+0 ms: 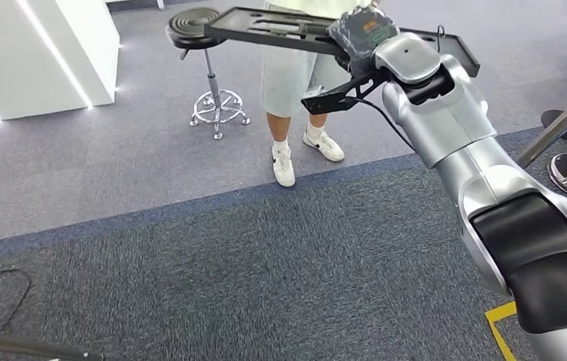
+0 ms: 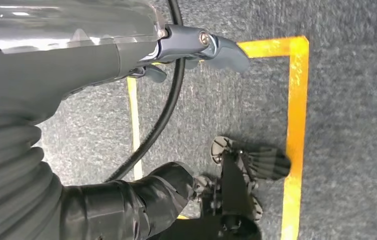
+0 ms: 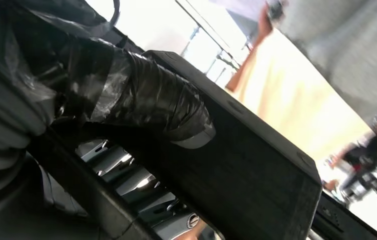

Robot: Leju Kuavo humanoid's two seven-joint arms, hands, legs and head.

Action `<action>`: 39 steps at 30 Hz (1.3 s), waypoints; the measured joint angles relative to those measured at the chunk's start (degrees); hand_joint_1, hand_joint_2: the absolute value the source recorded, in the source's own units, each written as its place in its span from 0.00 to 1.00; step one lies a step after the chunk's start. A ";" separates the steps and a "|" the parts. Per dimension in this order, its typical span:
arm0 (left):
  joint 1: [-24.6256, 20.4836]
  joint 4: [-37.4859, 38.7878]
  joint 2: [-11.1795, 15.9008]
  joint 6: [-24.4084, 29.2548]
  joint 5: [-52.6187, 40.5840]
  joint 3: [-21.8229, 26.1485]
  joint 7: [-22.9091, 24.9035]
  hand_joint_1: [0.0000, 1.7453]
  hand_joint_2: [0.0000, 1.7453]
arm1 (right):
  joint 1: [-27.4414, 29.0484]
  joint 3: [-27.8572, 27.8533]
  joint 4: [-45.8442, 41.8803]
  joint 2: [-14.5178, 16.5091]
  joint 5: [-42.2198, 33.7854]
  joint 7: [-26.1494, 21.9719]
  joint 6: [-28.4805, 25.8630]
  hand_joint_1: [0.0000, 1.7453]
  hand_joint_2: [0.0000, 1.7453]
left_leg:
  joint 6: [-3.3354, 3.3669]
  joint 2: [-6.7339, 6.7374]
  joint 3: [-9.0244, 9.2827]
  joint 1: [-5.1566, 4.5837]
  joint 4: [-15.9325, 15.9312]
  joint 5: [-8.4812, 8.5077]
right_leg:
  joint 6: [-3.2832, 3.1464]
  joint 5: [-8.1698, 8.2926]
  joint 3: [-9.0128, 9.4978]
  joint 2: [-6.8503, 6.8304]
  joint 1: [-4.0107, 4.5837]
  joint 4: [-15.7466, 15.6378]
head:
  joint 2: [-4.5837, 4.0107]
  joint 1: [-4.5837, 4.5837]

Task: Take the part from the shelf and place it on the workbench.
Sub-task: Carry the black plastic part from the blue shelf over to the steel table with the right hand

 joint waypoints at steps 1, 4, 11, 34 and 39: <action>-0.15 0.00 -0.01 -0.01 -0.03 0.05 0.00 0.00 1.00 | 0.00 0.00 0.03 -0.12 -0.03 -0.04 0.03 1.00 1.00 | 0.23 -0.60 0.14 0.01 -0.06 -0.04 | -0.02 -1.53 -1.97 1.16 0.01 3.62 | 0.00 -0.02; -0.41 0.00 -0.02 -0.01 -0.12 0.26 -0.01 0.00 1.00 | 0.25 0.01 0.24 -0.38 -0.07 -0.15 0.21 1.00 1.00 | 0.49 -2.86 0.28 0.02 0.33 -0.35 | 0.08 -2.18 -6.66 1.79 0.00 10.34 | 0.00 -0.01; -0.27 0.00 -0.20 -0.03 -0.52 0.53 0.11 0.00 1.00 | -0.21 0.27 0.55 -0.49 -0.06 -0.27 0.50 1.00 1.00 | -1.36 -7.88 -1.19 0.75 2.74 -1.47 | 0.08 5.13 -1.54 5.94 -0.52 -3.41 | 0.01 -0.07; -0.47 0.00 -0.39 0.21 -0.86 0.94 0.34 0.00 1.00 | -1.81 1.75 1.71 0.39 -0.31 -0.32 0.72 1.00 1.00 | 0.29 -2.44 -0.89 0.32 1.06 0.09 | 0.93 -2.79 -6.82 1.75 -0.21 10.99 | 0.00 -0.20; -0.34 0.00 -0.49 0.10 -0.94 1.01 0.34 0.00 1.00 | -1.58 1.98 2.02 0.37 -0.35 -0.29 0.56 1.00 1.00 | -0.24 -5.98 -1.29 0.26 2.12 -0.32 | 0.40 5.08 -2.01 4.26 -0.38 -1.99 | 0.00 -0.20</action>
